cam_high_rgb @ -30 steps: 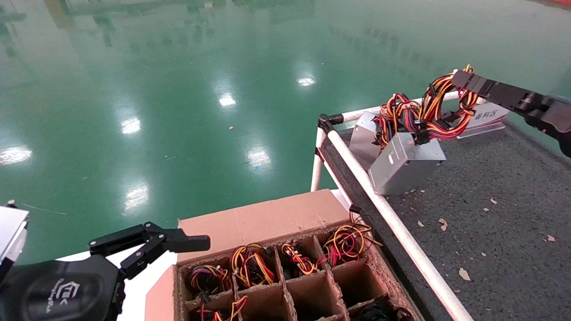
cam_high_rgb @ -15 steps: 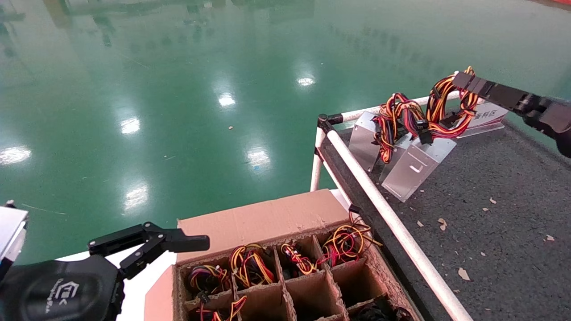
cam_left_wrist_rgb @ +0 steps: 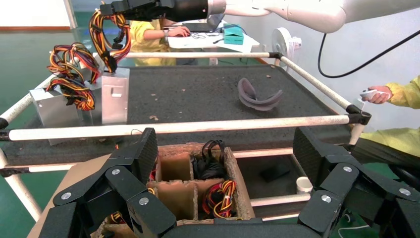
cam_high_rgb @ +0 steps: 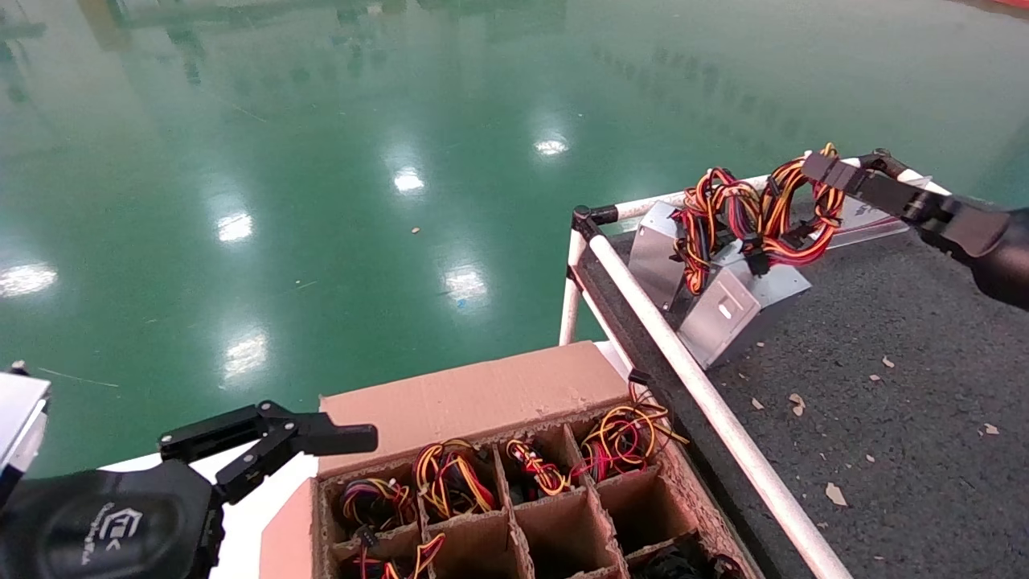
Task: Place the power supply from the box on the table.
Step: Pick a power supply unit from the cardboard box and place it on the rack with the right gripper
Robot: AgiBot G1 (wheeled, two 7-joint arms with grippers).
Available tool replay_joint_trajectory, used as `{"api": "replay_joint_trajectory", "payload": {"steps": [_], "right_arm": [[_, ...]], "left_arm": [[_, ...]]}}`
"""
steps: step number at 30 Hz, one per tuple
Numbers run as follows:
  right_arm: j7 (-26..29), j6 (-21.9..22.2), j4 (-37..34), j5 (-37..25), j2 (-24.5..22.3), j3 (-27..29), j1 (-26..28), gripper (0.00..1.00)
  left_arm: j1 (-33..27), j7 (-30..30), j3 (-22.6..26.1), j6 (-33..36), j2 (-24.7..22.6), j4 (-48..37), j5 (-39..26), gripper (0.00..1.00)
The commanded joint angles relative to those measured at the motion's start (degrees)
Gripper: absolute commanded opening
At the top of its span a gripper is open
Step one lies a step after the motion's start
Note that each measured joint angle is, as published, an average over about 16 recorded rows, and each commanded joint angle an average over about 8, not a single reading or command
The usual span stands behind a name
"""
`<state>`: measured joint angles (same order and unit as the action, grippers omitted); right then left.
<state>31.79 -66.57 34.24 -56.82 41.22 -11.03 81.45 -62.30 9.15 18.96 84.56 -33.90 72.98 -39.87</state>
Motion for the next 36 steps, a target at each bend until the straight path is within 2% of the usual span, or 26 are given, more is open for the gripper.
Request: {"api": "replay_joint_trajectory", "payload": {"steps": [1, 17, 19, 20, 25, 27, 28, 36], "right_arm": [[-0.69, -0.06, -1.13, -0.32, 0.44, -0.19, 0.63, 0.0], [-7.63, 0.26, -11.77, -3.36, 6.68, -2.37, 4.61, 0.01], [-8.53, 0.4, -13.07, -4.12, 7.32, -2.86, 5.28, 0.08], [-8.9, 0.45, -13.58, -4.46, 7.54, -3.09, 5.54, 0.16], [-10.23, 0.59, -15.59, -5.64, 8.34, -3.87, 6.73, 0.78], [-10.38, 0.57, -15.94, -5.73, 8.49, -3.94, 6.96, 0.95], [-10.44, 0.56, -16.09, -5.76, 8.55, -3.97, 7.06, 1.0], [-10.34, 0.53, -15.87, -5.82, 8.43, -3.98, 6.9, 1.0]], "left_arm": [[0.0, 0.0, 0.0, 0.0, 0.0, 0.0, 0.0, 1.0], [-0.01, -0.01, 0.02, -0.01, 0.01, 0.0, 0.02, 1.0], [-0.01, -0.01, 0.03, -0.01, 0.01, 0.0, 0.02, 1.0], [-0.01, -0.01, 0.03, -0.01, 0.01, 0.0, 0.02, 1.0], [0.0, -0.02, 0.03, -0.03, 0.02, -0.01, 0.03, 1.0], [0.0, -0.02, 0.03, -0.03, 0.02, -0.01, 0.03, 1.0], [0.01, -0.02, 0.03, -0.03, 0.02, -0.01, 0.03, 1.0], [0.0, -0.02, 0.03, -0.04, 0.02, -0.02, 0.03, 1.0]]}}
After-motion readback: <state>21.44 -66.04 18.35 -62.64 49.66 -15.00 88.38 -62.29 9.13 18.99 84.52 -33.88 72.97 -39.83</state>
